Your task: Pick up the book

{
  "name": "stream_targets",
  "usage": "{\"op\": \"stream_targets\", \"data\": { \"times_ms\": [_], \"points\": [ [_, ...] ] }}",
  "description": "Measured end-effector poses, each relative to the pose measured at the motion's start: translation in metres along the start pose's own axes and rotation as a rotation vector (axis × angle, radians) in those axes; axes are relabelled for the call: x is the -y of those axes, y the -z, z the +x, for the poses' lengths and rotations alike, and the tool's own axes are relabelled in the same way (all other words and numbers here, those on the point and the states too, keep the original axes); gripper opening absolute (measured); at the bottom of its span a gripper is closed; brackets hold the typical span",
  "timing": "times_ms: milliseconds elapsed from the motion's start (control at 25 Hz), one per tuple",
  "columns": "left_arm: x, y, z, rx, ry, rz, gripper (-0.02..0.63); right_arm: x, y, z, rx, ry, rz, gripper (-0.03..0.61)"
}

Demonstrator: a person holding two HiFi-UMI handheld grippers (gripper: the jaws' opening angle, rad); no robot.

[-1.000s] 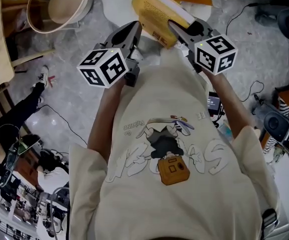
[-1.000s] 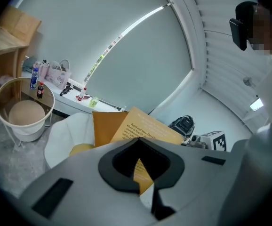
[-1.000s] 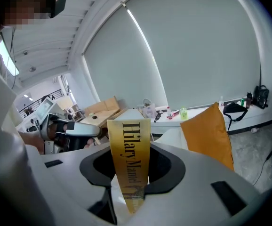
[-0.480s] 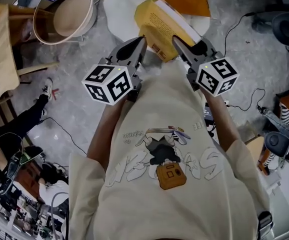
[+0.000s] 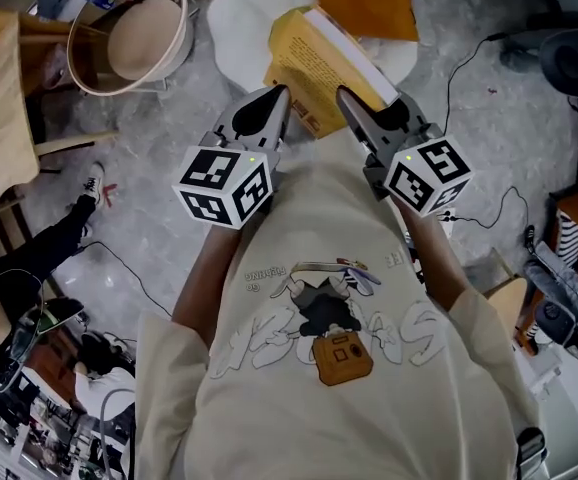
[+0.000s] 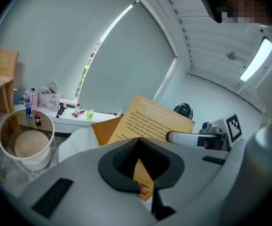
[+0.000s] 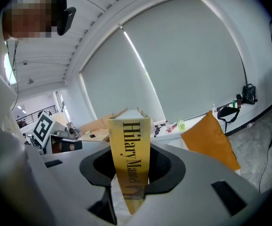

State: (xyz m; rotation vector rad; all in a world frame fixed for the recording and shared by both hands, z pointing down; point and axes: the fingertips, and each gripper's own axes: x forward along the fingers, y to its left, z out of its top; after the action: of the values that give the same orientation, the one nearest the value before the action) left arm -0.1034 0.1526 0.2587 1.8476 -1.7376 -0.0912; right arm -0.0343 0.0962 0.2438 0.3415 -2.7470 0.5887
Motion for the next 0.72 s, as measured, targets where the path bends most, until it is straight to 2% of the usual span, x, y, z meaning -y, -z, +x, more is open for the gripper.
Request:
{"op": "stream_targets", "data": {
  "times_ms": [280, 560, 720],
  "points": [
    [0.004, -0.008, 0.001, 0.000, 0.010, 0.013, 0.006, -0.005, -0.009, 0.006, -0.023, -0.021, -0.026, 0.155],
    [0.003, -0.005, -0.011, 0.011, 0.003, -0.014, 0.006, -0.006, -0.007, -0.006, -0.016, -0.013, -0.006, 0.155],
    [0.003, 0.002, -0.009, -0.003, 0.017, -0.003, 0.006, -0.005, -0.003, -0.006, -0.003, -0.009, 0.004, 0.155]
  ]
}}
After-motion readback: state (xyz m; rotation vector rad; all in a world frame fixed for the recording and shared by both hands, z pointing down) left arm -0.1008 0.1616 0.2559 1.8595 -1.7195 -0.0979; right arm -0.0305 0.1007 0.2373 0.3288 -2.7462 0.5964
